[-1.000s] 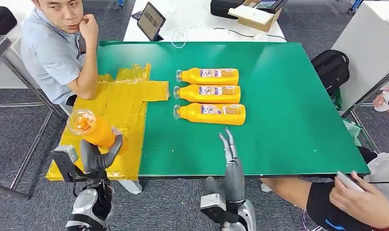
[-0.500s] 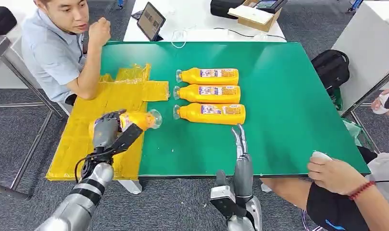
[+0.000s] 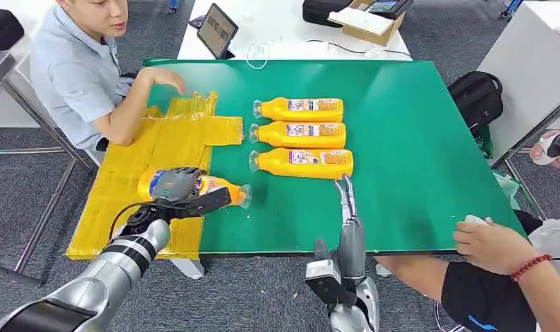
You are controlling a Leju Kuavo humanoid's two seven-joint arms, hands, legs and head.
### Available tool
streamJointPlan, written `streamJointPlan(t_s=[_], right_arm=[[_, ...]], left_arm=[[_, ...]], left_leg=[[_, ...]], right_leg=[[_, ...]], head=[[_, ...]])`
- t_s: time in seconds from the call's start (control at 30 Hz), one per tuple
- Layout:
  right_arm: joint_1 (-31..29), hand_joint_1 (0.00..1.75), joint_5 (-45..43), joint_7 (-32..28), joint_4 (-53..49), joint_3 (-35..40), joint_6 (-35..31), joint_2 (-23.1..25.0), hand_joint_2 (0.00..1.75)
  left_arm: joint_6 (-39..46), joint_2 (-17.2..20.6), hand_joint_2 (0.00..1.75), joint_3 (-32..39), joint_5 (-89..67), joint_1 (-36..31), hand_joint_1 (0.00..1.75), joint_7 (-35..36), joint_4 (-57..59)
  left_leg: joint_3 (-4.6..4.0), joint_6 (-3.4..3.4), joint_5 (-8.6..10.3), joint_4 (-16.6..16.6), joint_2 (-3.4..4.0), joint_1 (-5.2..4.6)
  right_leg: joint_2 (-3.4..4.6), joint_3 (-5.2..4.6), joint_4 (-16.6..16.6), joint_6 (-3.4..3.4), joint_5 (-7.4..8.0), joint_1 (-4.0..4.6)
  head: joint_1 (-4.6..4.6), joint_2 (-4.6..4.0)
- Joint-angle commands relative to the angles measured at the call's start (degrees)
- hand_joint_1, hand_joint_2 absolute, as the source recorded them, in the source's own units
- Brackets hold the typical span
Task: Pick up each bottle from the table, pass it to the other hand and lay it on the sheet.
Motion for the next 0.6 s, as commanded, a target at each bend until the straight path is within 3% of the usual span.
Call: streamJointPlan(t_s=[0.03, 0.43, 0.57, 0.6], right_arm=[[-2.2, 0.0, -0.4, -0.4, 5.0, -2.8, 0.1, 0.7, 0.0], [-2.2, 0.0, -0.4, -0.5, 5.0, -2.8, 0.1, 0.7, 0.0], [-2.6, 0.0, -1.4, -1.9, 6.0, -3.5, 0.2, 1.1, 0.0], [-3.3, 0.0, -2.1, -2.9, 7.4, -3.6, 0.3, 1.2, 0.0]], left_arm=[[-2.5, 0.8, 1.75, -3.8, -0.2, -4.2, 0.0, 0.0, 6.2], [-2.5, 0.8, 1.75, -3.8, -0.2, -4.1, 0.0, 0.0, 6.3], [-9.8, 0.0, 1.75, 1.3, 8.3, -3.7, 0.0, -6.5, 5.0], [-15.4, -0.4, 1.75, 5.5, 15.6, -3.3, 0.0, -10.7, 3.9]], left_leg=[[0.19, -0.06, -0.1, 0.0, 0.01, 0.06], [0.18, -0.07, -0.08, 0.0, 0.04, 0.05], [0.09, -0.04, -0.03, 0.0, 0.03, 0.02], [0.25, -0.08, -0.13, 0.0, 0.06, 0.07]], right_leg=[[0.01, 0.2, 0.0, -0.11, -0.09, 0.07], [0.05, 0.18, 0.0, -0.12, -0.07, 0.06], [0.03, 0.09, 0.0, -0.06, -0.02, 0.02], [0.06, 0.25, 0.0, -0.13, -0.1, 0.07]], head=[[0.02, 0.0], [0.02, 0.0], [0.02, 0.0], [0.02, 0.0]])
